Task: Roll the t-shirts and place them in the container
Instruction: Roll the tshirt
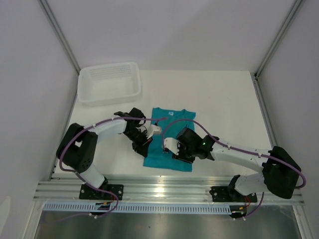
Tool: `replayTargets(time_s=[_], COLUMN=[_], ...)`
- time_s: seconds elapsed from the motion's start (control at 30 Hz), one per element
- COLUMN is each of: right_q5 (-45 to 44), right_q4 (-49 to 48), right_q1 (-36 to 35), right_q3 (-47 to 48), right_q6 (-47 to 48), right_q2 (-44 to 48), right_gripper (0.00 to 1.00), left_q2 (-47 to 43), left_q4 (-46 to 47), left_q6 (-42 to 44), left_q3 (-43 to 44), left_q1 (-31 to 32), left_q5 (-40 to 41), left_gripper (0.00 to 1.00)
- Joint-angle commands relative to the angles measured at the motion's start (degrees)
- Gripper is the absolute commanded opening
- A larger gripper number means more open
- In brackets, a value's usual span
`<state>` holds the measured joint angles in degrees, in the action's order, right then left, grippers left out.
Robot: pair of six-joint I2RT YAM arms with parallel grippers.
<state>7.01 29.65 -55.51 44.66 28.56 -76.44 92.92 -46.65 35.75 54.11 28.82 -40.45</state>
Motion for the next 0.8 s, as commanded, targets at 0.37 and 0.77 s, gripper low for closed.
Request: replayTargets(time_s=[0.37, 0.77], right_q5=[-10.87, -17.20], right_q4=[-1.26, -10.91], right_q1=[1.98, -3.38], right_q3=[3.58, -2.56], right_q6=[-9.47, -43.22], right_q2=[5.95, 14.13], right_gripper=[0.37, 0.18], left_q2=[2.79, 4.37], left_q4=[2.01, 1.83], left_q6=[-3.31, -5.07], left_q3=[3.73, 4.43], left_q1=[-1.04, -1.04], left_q5=[1.16, 2.04], left_gripper=[0.08, 0.10])
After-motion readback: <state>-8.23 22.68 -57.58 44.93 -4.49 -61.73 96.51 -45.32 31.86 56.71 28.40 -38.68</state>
